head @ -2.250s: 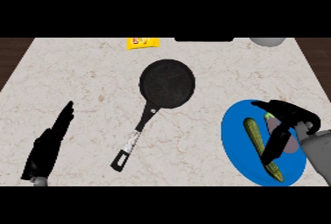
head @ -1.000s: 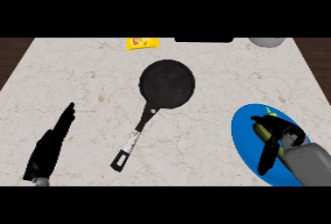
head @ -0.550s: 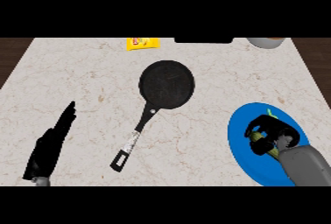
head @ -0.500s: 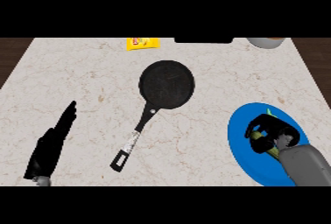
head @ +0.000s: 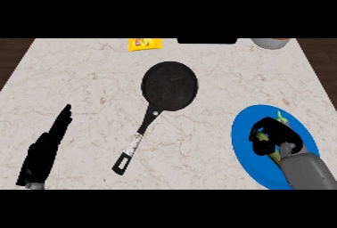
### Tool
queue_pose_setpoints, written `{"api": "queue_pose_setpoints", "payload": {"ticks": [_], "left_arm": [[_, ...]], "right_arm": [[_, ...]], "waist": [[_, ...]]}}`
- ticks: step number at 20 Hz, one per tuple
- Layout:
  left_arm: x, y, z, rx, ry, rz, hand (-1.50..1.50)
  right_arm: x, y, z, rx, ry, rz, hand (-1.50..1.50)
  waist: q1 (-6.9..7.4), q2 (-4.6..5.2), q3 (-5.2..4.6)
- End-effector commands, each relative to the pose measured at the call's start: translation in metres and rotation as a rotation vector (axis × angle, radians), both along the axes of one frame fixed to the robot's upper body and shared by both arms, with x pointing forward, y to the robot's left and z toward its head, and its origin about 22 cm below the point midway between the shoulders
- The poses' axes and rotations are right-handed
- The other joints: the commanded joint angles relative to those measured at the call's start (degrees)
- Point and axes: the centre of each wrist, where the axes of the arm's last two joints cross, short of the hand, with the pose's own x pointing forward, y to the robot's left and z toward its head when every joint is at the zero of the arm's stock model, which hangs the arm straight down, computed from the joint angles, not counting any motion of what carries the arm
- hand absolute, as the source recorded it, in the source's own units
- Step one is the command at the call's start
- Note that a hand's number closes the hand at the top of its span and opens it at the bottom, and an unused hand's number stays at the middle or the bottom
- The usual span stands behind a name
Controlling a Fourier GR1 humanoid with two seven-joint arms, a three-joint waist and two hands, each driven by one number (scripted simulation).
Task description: Pick the squash from the plate and place it in the pan
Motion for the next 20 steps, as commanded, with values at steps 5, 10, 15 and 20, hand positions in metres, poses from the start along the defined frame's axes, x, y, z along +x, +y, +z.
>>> {"api": "queue_pose_setpoints", "payload": {"ticks": [5,10,15,20], "left_arm": [[0.006,-0.011,0.005,-0.002,-0.008,0.023,0.00],[0.002,-0.004,0.001,0.013,0.001,0.010,0.00],[-0.004,-0.007,-0.010,-0.001,0.012,-0.011,0.00],[0.004,-0.011,-0.004,0.008,-0.006,-0.016,0.00]], "right_arm": [[-0.018,0.031,0.003,-0.268,-0.320,-0.188,1.50],[-0.002,0.041,0.064,-0.355,-0.746,-0.088,1.50],[0.004,0.077,0.094,-0.357,-0.994,0.003,1.50],[0.045,0.114,0.116,-0.246,-1.036,0.020,1.50]], "waist": [[-0.53,0.35,0.69],[-0.12,0.29,0.66],[0.52,0.55,0.65],[1.13,0.82,0.70]]}}
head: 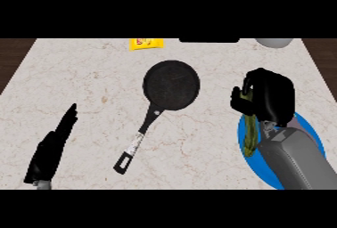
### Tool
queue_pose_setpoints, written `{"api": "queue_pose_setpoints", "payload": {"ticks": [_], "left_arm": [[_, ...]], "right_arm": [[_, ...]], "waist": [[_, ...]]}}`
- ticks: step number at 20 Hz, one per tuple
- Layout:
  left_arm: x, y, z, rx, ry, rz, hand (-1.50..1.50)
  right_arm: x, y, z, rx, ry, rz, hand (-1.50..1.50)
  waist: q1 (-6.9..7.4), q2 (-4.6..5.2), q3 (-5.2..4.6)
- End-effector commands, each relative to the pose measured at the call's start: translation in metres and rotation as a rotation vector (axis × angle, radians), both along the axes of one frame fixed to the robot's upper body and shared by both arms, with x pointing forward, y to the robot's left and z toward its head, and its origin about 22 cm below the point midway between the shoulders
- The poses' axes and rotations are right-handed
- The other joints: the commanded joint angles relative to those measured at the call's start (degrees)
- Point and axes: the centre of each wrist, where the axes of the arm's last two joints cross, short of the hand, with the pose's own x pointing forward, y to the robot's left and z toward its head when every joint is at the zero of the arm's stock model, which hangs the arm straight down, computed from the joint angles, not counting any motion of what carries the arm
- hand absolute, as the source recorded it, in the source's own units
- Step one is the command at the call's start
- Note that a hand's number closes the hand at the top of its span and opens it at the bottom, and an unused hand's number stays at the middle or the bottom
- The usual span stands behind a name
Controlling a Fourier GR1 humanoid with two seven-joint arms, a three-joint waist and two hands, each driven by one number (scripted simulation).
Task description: Pick the squash from the plate and place it in the pan
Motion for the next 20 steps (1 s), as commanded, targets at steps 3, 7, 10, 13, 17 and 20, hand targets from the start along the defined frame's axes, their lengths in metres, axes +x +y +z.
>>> {"api": "queue_pose_setpoints", "payload": {"ticks": [3,7,10,13,17,20], "left_arm": [[0.004,-0.004,-0.011,-0.010,0.003,-0.023,0.00],[0.004,-0.004,0.006,0.005,-0.013,-0.011,0.00],[0.020,-0.011,-0.002,0.014,-0.026,-0.011,0.00],[0.009,-0.008,0.010,0.001,-0.026,-0.041,0.00],[0.017,-0.020,-0.002,-0.008,-0.016,-0.059,0.00],[0.009,-0.017,0.012,-0.006,-0.022,-0.070,0.00]], "right_arm": [[0.037,0.050,0.037,0.127,-0.059,0.113,1.50],[0.072,0.079,0.021,0.170,-0.023,0.126,1.50],[0.095,0.087,0.024,0.248,-0.005,0.118,1.50],[0.103,0.100,0.001,0.296,0.031,0.121,1.50],[0.118,0.104,-0.006,0.291,0.118,0.138,1.50],[0.119,0.094,-0.035,0.242,0.158,0.115,1.50]], "waist": [[0.32,0.23,-0.01],[1.37,0.47,0.03],[1.27,0.75,0.01],[2.65,0.90,0.05],[3.21,1.29,0.01],[4.30,1.47,0.06]]}}
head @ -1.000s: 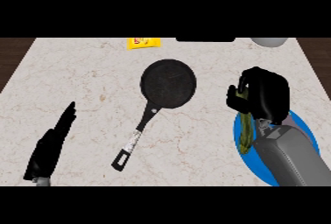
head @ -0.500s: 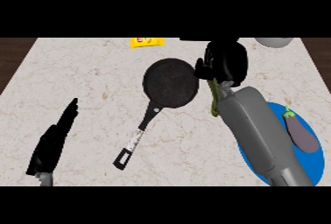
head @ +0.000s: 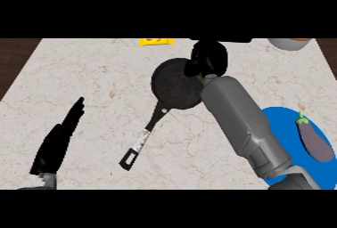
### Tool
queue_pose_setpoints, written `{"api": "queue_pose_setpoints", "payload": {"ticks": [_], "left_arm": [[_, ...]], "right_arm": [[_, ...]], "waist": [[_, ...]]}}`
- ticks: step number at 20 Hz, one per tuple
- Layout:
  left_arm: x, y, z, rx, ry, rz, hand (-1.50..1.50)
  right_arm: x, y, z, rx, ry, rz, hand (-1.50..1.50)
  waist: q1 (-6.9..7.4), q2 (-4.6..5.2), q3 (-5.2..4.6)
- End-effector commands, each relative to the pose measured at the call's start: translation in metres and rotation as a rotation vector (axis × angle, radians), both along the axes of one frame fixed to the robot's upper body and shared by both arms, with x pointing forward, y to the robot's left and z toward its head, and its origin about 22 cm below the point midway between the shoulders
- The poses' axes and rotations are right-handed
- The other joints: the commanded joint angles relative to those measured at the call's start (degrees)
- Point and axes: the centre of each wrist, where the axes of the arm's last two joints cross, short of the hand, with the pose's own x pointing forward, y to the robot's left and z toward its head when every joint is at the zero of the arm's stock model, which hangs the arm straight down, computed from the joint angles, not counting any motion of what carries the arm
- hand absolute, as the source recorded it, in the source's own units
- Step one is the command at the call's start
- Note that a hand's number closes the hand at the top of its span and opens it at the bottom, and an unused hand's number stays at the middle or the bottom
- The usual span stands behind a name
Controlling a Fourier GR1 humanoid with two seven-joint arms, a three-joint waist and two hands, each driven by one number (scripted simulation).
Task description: Pick the squash from the plate and place it in the pan
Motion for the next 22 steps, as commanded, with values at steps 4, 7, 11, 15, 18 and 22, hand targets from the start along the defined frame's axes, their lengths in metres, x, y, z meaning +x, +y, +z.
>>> {"api": "queue_pose_setpoints", "payload": {"ticks": [4,7,11,15,18,22], "left_arm": [[0.009,-0.019,0.016,0.004,-0.035,-0.045,0.00],[0.011,-0.016,0.004,-0.003,-0.029,-0.044,0.00],[0.015,-0.019,0.005,-0.002,-0.014,-0.071,0.00],[0.021,-0.021,0.012,-0.008,-0.036,-0.080,0.00],[0.019,-0.020,0.000,0.001,-0.031,-0.061,0.00],[0.016,-0.023,0.005,-0.001,-0.019,-0.062,0.00]], "right_arm": [[0.005,-0.002,-0.032,-0.107,0.161,0.076,1.50],[0.008,-0.019,-0.032,0.287,0.225,-0.052,1.50],[0.005,-0.027,-0.048,0.415,0.300,-0.064,-1.50],[0.007,-0.029,-0.044,0.508,0.098,-0.070,-1.50],[0.013,-0.024,-0.026,0.541,-0.044,-0.081,-1.50],[0.016,-0.029,-0.020,0.630,-0.191,-0.193,-1.50]], "waist": [[2.54,1.07,0.07],[2.97,1.49,0.22],[3.98,1.54,0.21],[4.34,1.61,0.25],[3.64,1.66,0.15],[2.51,0.98,0.17]]}}
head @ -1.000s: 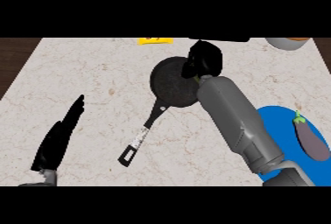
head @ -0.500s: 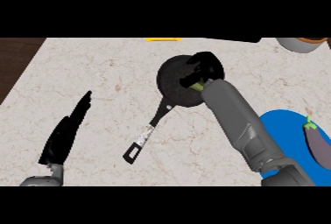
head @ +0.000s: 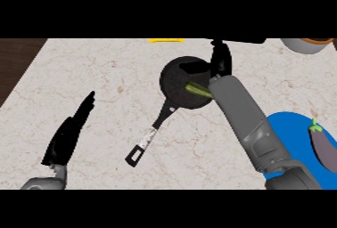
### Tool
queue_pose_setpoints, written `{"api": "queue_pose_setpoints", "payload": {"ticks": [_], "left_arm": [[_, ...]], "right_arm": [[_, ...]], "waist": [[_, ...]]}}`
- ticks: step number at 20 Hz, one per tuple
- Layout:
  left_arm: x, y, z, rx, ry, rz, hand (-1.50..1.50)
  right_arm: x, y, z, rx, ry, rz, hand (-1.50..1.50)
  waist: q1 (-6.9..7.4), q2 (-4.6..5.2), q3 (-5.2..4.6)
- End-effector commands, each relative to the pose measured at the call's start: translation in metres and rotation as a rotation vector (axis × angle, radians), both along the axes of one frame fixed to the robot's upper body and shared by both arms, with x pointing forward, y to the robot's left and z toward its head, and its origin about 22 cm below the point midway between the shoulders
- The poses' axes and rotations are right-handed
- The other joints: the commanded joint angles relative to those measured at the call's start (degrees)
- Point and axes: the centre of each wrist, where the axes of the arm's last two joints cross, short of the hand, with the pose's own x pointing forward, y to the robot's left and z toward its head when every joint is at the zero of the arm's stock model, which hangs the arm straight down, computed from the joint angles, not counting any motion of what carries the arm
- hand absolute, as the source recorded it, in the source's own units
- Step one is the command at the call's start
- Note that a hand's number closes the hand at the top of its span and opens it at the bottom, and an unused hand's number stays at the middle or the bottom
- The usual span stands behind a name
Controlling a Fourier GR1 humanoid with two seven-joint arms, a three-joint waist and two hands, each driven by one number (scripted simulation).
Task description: Pick the squash from the plate and place it in the pan
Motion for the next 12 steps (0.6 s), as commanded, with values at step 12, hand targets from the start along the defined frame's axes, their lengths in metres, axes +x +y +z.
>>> {"api": "queue_pose_setpoints", "payload": {"ticks": [12], "left_arm": [[-0.008,0.015,0.004,0.004,0.038,0.094,0.00]], "right_arm": [[-0.015,-0.074,-0.044,0.166,-0.251,-0.306,-1.50]], "waist": [[-5.89,-1.83,-0.10]]}}
